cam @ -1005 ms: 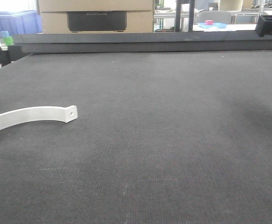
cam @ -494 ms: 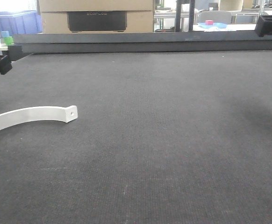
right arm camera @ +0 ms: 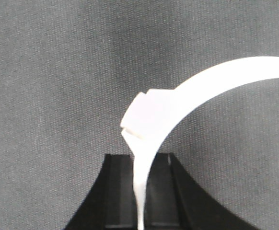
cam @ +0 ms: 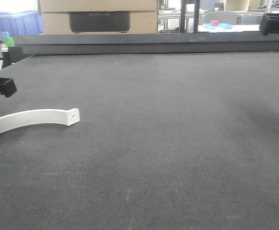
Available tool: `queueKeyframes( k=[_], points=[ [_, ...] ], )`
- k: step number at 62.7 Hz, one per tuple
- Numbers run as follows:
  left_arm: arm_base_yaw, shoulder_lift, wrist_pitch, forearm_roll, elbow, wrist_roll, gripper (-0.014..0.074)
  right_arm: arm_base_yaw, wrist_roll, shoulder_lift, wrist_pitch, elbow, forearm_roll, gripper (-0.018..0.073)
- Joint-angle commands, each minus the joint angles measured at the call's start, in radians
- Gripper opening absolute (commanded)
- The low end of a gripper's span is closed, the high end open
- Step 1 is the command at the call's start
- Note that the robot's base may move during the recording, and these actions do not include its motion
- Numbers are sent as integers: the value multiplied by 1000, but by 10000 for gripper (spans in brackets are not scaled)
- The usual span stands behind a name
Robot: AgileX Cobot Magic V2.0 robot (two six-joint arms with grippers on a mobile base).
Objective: Grab PVC pipe and place in blue bin
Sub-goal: 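Close both grippers on the white curved pipe and lift it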
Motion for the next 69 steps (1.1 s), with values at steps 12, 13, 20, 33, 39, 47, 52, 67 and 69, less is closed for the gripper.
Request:
queueKeyframes(
  k=[12, 13, 20, 33, 39, 47, 52, 67, 69],
  points=[
    [-5, 5, 5, -10, 10, 0, 176, 1, -11, -12, -24, -6, -10, -168],
    [-5, 6, 5, -10, 13, 0, 168, 1, -11, -12, -24, -6, -10, -168],
    [-5, 15, 1, -10, 33, 0, 136, 1, -11, -12, -28, -6, -10, -168],
    [-5, 15, 13, -10, 33, 0, -6, 1, -11, -12, -39, -6, -10, -168],
    [-7, 15, 32, -16, 31, 0, -111, 1, -11, -12, -42, -6, -10, -168],
    [-7, 2, 77, -31, 13, 0, -111, 1, -11, -12, -23, -8, -5, -168],
    [-7, -21, 114, -44, -7, 0, -111, 1, -11, -16, -6, -8, -5, -168],
    [-7, -184, 157, -145, -32, 0, -111, 1, -24, -67, 25, -12, -5, -168],
    [-7, -211, 157, -160, -32, 0, -111, 1, -40, -80, 21, -12, -5, -168]
  ],
)
